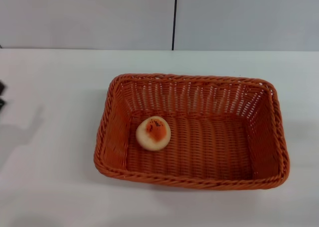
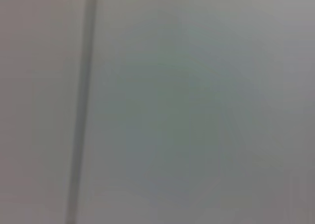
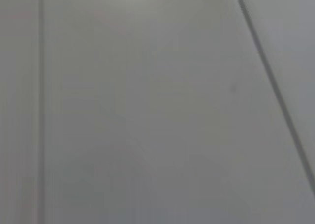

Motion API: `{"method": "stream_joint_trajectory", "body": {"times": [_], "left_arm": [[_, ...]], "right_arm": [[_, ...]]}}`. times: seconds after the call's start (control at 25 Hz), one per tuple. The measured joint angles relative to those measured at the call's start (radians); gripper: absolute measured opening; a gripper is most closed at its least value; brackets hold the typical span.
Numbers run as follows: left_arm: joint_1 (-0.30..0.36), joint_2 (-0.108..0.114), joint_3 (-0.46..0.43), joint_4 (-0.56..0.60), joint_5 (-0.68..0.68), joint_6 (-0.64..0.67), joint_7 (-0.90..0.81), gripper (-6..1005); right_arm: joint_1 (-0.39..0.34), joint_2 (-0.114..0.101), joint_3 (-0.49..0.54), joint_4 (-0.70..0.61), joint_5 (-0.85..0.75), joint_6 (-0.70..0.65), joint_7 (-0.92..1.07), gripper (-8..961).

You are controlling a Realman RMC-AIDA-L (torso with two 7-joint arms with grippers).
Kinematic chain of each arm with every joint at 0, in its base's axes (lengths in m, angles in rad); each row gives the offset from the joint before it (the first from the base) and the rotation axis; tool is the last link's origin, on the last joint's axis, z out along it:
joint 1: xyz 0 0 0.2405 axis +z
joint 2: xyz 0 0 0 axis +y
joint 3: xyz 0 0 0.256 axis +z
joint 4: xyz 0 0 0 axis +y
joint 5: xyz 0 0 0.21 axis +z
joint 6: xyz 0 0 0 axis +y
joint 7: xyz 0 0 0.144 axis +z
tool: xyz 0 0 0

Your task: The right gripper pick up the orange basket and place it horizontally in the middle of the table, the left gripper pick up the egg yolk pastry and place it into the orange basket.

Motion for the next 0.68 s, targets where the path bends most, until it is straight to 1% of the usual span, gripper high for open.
{"method": "stream_joint_trajectory", "body": {"times": [0.04, 0.08, 0.16, 0.2, 0.24, 0.28, 0.36, 0.44, 0.52, 0.68], "left_arm": [[0.017, 0.0, -0.047, -0.003, 0.0, 0.0, 0.001, 829], [0.017, 0.0, -0.047, -0.003, 0.0, 0.0, 0.001, 829], [0.029, 0.0, -0.082, -0.004, 0.0, -0.003, 0.003, 829], [0.033, 0.0, -0.085, -0.004, 0.0, -0.003, 0.005, 829], [0.037, -0.002, -0.088, -0.005, 0.0, -0.003, 0.012, 829], [0.037, -0.002, -0.088, -0.005, 0.0, -0.003, 0.012, 829], [0.04, -0.004, -0.089, -0.01, 0.0, -0.004, 0.025, 829], [0.05, -0.004, -0.09, -0.045, 0.0, -0.022, 0.088, 829], [0.055, -0.004, -0.092, -0.06, 0.0, -0.028, 0.117, 829], [0.068, -0.004, -0.125, -0.08, 0.0, -0.034, 0.152, 829]], "right_arm": [[0.005, -0.002, 0.02, 0.043, 0.0, 0.014, -0.048, 549], [0.005, -0.002, 0.02, 0.043, 0.0, 0.014, -0.048, 565], [0.009, -0.002, 0.034, 0.072, 0.0, 0.04, -0.088, 598], [0.012, -0.001, 0.043, 0.085, 0.001, 0.049, -0.112, 614], [0.022, 0.0, 0.071, 0.128, 0.001, 0.057, -0.175, 630], [0.022, 0.0, 0.071, 0.128, 0.001, 0.057, -0.175, 647], [0.033, 0.001, 0.091, 0.168, 0.001, 0.055, -0.227, 679], [0.049, 0.002, 0.094, 0.206, -0.001, 0.056, -0.273, 711], [0.052, 0.002, 0.091, 0.214, -0.003, 0.057, -0.276, 744], [0.068, 0.002, 0.095, 0.244, -0.002, 0.062, -0.273, 744]]}}
